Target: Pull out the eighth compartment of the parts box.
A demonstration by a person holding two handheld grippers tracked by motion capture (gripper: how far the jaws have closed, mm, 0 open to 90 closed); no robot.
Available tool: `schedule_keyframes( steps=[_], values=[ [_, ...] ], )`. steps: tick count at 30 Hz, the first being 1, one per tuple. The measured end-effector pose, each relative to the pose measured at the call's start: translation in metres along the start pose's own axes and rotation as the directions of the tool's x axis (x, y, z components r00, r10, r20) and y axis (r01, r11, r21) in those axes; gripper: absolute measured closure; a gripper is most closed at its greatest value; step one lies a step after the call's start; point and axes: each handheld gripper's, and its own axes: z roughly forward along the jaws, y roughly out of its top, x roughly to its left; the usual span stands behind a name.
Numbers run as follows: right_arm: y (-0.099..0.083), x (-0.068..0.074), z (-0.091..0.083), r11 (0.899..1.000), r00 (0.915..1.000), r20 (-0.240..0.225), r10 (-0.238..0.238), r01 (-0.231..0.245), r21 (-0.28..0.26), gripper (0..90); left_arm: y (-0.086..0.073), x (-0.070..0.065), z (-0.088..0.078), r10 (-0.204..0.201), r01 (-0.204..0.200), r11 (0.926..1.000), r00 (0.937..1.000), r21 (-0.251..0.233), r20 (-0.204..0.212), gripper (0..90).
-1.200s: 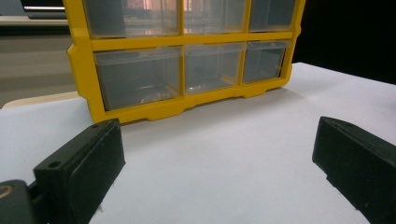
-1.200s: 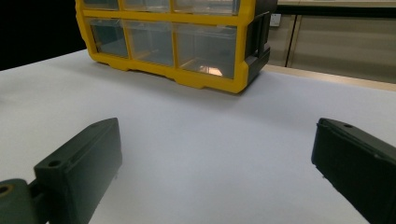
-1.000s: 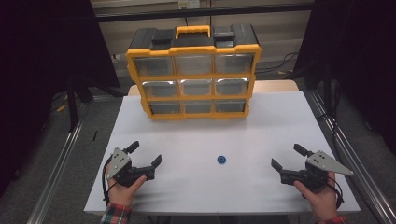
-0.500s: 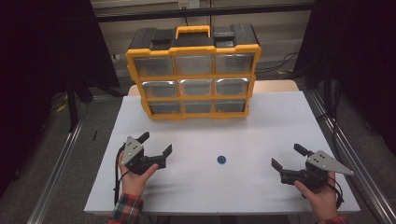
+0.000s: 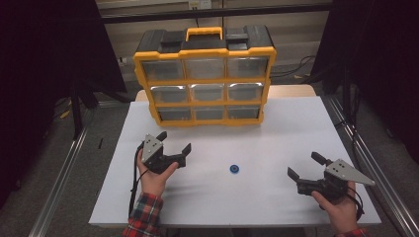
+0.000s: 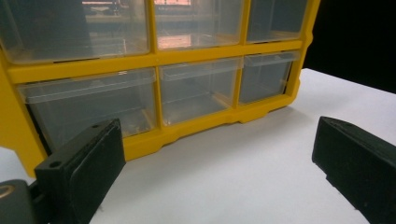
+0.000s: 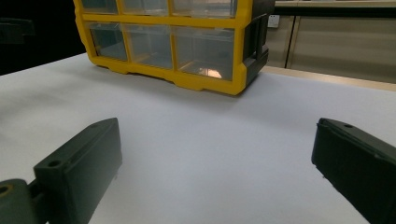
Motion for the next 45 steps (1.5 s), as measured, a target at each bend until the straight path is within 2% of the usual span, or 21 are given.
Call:
schedule_keyframes(
  steps=[1, 3, 7, 8, 9, 12, 14, 15, 17, 18, 22, 24, 27, 29, 30, 31, 38, 39, 43, 44, 45],
  values=[
    [0.0, 0.0, 0.0, 1.0, 1.0, 0.002, -0.002, 0.002, -0.003, 1.0, 0.0, -0.001, 0.004, -0.009, 0.009, 0.9999, 0.9999, -0.009, 0.007, 2.5],
    [0.0, -0.001, 0.0, 1.0, 1.0, 0.002, -0.003, 0.003, -0.004, 1.0, 0.001, -0.002, 0.009, 0.006, -0.006, 1.0, 0.9999, 0.006, -0.009, 2.9],
    [0.0, 0.0, 0.0, 1.0, 1.0, 0.006, 0.0, 0.0, -0.009, 1.0, 0.004, -0.006, 0.022, 0.003, -0.003, 1.0, 1.0, 0.006, 0.002, 2.9],
    [0.0, 0.0, 0.0, 1.0, 1.0, 0.006, 0.0, 0.0, -0.009, 1.0, 0.005, -0.007, 0.025, 0.006, -0.006, 0.9999, 0.9999, 0.014, -0.009, 2.9],
    [0.001, -0.001, -0.001, 1.0, 1.0, 0.007, 0.0, 0.0, -0.01, 1.0, 0.006, -0.008, 0.028, -0.007, 0.007, 1.0, 1.0, -0.002, -0.002, 2.9],
    [0.0, -0.001, -0.001, 1.0, 1.0, 0.004, 0.004, -0.004, -0.005, 0.9, 0.008, -0.01, 0.036, 0.008, -0.008, 0.9999, 0.9999, 0.012, -0.009, 2.8],
    [0.0, -0.001, 0.0, 1.0, 1.0, 0.007, 0.002, -0.002, -0.008, 1.0, 0.009, -0.013, 0.042, -0.009, 0.009, 0.9999, 1.0, 0.008, -0.005, 2.9],
    [0.0, -0.001, 0.0, 1.0, 1.0, 0.006, 0.001, -0.001, -0.008, 1.0, 0.01, -0.013, 0.044, 0.009, -0.009, 0.9998, 0.9999, 0.015, -0.012, 2.9],
    [0.0, -0.001, -0.001, 1.0, 1.0, 0.005, -0.001, 0.001, -0.01, 0.9, 0.01, -0.015, 0.049, -0.009, 0.009, 0.9999, 0.9999, 0.012, -0.013, 2.9],
    [0.001, -0.001, -0.001, 1.0, 1.0, 0.004, 0.0, 0.0, -0.012, 1.0, 0.01, -0.014, 0.051, 0.003, -0.002, 0.9998, 0.9999, 0.019, -0.013, 2.9],
    [0.001, -0.001, -0.001, 1.0, 0.9999, 0.011, 0.005, -0.005, -0.013, 1.0, 0.009, -0.016, 0.059, 0.001, -0.001, 0.9996, 0.9997, 0.03, -0.023, 2.8],
    [0.001, -0.001, -0.001, 1.0, 0.9999, 0.012, 0.005, -0.005, -0.014, 1.0, 0.011, -0.018, 0.063, -0.009, 0.01, 0.9997, 0.9993, 0.022, -0.035, 2.8],
    [0.001, -0.001, -0.001, 1.0, 0.9999, 0.011, 0.004, -0.004, -0.015, 1.0, 0.013, -0.019, 0.068, -0.001, 0.002, 0.9997, 0.9989, 0.024, -0.048, 2.8],
    [0.001, -0.001, -0.001, 1.0, 0.9999, 0.009, 0.005, -0.005, -0.014, 1.0, 0.014, -0.02, 0.073, -0.026, 0.027, 0.9995, 0.9979, 0.018, -0.06, 2.9],
    [0.001, -0.001, -0.001, 1.0, 0.9999, 0.012, 0.006, -0.006, -0.015, 1.0, 0.014, -0.019, 0.075, -0.014, 0.015, 0.9995, 0.9983, 0.028, -0.057, 2.8],
    [0.001, -0.001, -0.001, 1.0, 0.9999, 0.01, 0.007, -0.007, -0.015, 1.0, 0.014, -0.02, 0.077, -0.021, 0.022, 0.9995, 0.9981, 0.025, -0.058, 2.8],
    [0.001, -0.001, -0.002, 1.0, 0.9999, 0.008, 0.006, -0.006, -0.018, 1.0, 0.017, -0.024, 0.089, -0.008, 0.011, 0.9994, 0.994, 0.033, -0.109, 2.9],
    [0.001, -0.001, -0.002, 1.0, 1.0, 0.007, 0.006, -0.005, -0.018, 1.0, 0.016, -0.026, 0.091, -0.026, 0.028, 0.9995, 0.9936, 0.017, -0.11, 3.1],
    [0.001, -0.002, -0.002, 1.0, 1.0, 0.007, 0.006, -0.006, -0.02, 1.0, 0.015, -0.028, 0.098, -0.019, 0.024, 0.9991, 0.9911, 0.035, -0.132, 3.1],
    [0.001, -0.002, -0.002, 1.0, 1.0, 0.006, 0.006, -0.006, -0.02, 1.0, 0.015, -0.028, 0.099, -0.005, 0.011, 0.999, 0.9918, 0.044, -0.128, 3.2],
    [0.001, -0.002, -0.002, 1.0, 1.0, 0.007, 0.006, -0.006, -0.02, 1.0, 0.016, -0.029, 0.101, -0.009, 0.016, 0.9988, 0.9892, 0.046, -0.147, 3.2]
  ],
)
